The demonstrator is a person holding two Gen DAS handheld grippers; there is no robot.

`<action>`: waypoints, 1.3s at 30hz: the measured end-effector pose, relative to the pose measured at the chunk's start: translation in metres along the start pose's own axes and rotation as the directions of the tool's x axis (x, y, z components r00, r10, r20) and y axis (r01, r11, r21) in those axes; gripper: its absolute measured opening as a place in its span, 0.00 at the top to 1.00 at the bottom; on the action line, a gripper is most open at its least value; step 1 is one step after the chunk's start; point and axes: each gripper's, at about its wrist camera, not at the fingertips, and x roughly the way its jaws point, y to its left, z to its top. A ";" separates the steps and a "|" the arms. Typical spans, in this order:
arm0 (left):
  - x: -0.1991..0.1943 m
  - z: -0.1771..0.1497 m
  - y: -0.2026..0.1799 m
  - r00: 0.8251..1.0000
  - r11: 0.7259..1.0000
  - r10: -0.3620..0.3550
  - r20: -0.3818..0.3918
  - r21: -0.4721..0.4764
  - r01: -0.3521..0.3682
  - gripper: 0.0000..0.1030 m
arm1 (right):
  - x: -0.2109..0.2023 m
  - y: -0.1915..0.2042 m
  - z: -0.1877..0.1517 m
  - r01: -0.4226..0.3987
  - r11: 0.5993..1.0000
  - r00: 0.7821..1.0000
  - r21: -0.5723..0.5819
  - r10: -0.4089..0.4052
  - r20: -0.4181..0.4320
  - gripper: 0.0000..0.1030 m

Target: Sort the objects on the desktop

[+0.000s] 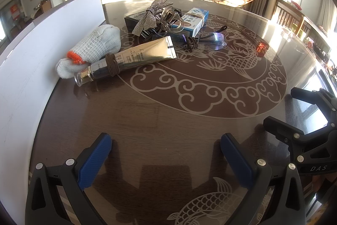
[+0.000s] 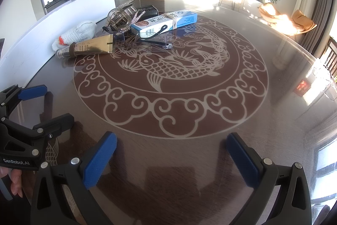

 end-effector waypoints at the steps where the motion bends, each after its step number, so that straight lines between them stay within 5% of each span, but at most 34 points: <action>1: 0.000 0.000 0.000 1.000 1.000 0.000 0.000 0.000 0.000 0.00 | 0.000 0.000 0.000 0.000 1.000 1.000 0.000 0.000 0.000 0.00; 13: -0.001 0.000 0.002 1.000 1.000 0.019 0.008 -0.004 -0.019 0.00 | 0.000 0.000 0.000 0.000 1.000 1.000 0.000 0.000 0.000 0.00; 21: -0.017 0.002 0.008 0.994 0.998 0.053 0.095 -0.026 -0.050 0.00 | 0.000 0.000 0.000 0.000 1.000 1.000 0.000 0.000 0.000 0.00; 30: -0.054 0.000 0.025 0.959 0.984 0.150 0.240 -0.130 -0.122 0.00 | 0.000 0.000 0.000 0.000 1.000 1.000 0.000 0.000 0.000 0.00; 39: -0.060 -0.004 0.050 0.960 0.969 0.112 0.258 -0.243 -0.048 0.00 | 0.000 0.000 0.000 0.000 1.000 1.000 0.000 0.000 0.000 0.00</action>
